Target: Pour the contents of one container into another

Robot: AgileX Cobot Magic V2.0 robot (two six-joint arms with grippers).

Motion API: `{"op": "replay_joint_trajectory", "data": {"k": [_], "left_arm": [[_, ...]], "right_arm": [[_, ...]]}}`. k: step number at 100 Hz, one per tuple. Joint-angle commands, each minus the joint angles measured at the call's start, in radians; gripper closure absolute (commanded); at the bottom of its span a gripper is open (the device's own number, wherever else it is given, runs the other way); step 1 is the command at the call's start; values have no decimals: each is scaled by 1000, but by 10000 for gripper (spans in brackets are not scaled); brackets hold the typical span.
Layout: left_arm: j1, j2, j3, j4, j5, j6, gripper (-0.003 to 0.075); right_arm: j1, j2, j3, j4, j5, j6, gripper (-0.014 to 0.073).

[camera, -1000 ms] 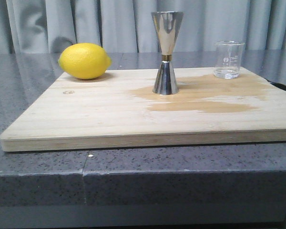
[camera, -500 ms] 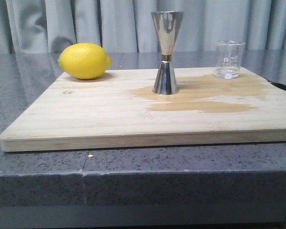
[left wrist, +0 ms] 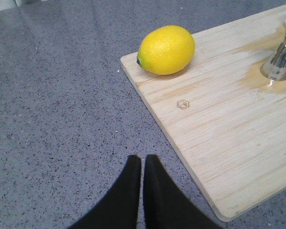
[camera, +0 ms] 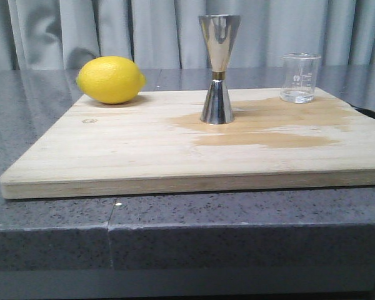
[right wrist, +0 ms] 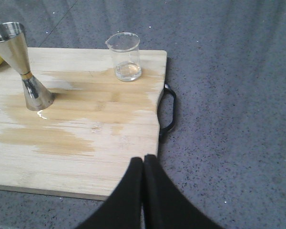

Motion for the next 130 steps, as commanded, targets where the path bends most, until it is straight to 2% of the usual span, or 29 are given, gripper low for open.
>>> {"op": "replay_joint_trajectory", "data": {"k": [1,11,23,48,77,88,130], "left_arm": [[2,2,-28,-8,-75,-9,739],[2,-12,-15,-8,-80,-9,739],[53,-88,57,-11,-123,-9,739],[222,-376,340,-15,-283,-9,739],[306,-649,604,-41,-451,-9,739],[307,-685,651,-41,-507,-9,739],[307,-683,649,-41,-494,-9,739]], "right_arm": [[-5,2,-25,-9,-77,-2,669],[-5,2,-25,-9,-77,-2,669],[-5,2,-25,-9,-77,-2,669],[-5,2,-25,-9,-77,-2,669],[-5,2,-25,-9,-77,-2,669],[-5,2,-25,-9,-77,-2,669],[-5,5,-25,-9,-74,-2,669]]}}
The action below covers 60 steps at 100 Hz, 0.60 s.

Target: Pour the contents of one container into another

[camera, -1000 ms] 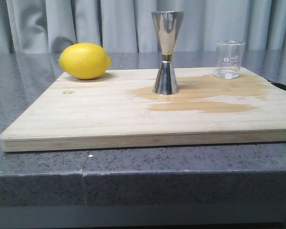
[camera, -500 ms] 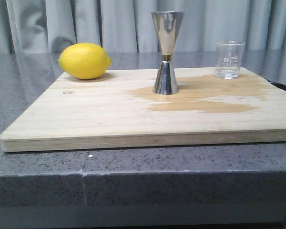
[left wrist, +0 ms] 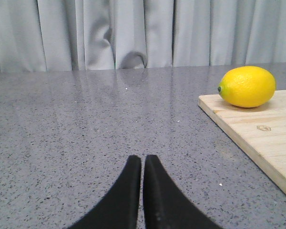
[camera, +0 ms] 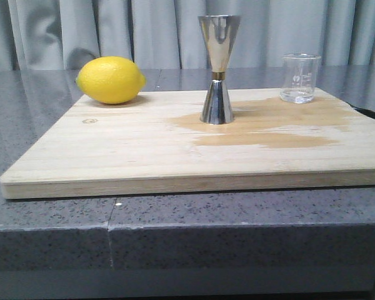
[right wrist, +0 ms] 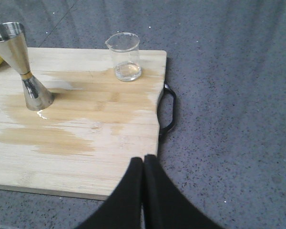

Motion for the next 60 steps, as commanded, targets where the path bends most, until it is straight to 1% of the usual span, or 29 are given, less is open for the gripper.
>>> {"op": "replay_joint_trajectory", "data": {"k": [1,51,60], "left_arm": [[0,-25,35,-9,-83,-9,739],[0,-25,35,-9,-83,-9,739],[0,-25,35,-9,-83,-9,739]], "right_arm": [[-5,5,-25,-9,-73,-2,669],[-5,5,-25,-9,-73,-2,669],[-16,-33,11,-27,-125,-2,669]]}}
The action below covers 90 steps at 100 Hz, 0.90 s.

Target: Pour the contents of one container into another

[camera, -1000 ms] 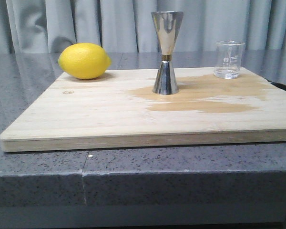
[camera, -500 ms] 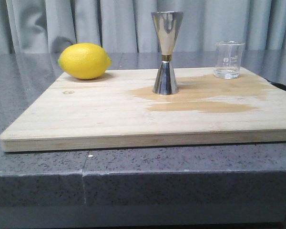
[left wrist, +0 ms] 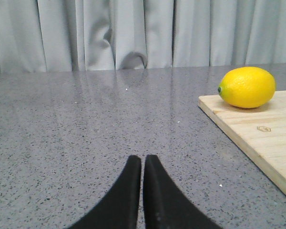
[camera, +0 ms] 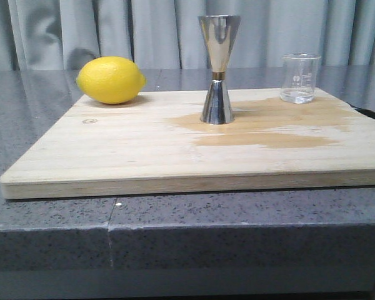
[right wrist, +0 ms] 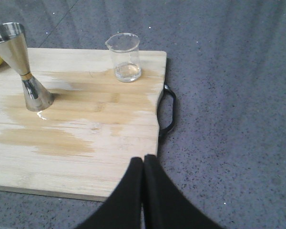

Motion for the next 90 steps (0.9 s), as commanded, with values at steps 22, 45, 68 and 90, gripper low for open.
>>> {"op": "replay_joint_trajectory", "data": {"k": [22,45,68,90], "left_arm": [[0,-25,35,-9,-78,-9,739],[0,-25,35,-9,-78,-9,739],[0,-25,35,-9,-78,-9,739],[0,-25,35,-9,-78,-9,739]], "right_arm": [[-124,-214,272,-15,-489,-2,669],[-188,-409,539,0,-689,-2,669],[-165,-448,629,0,-738,-2,669],[-165,-448,629,0,-738,-2,669]]}}
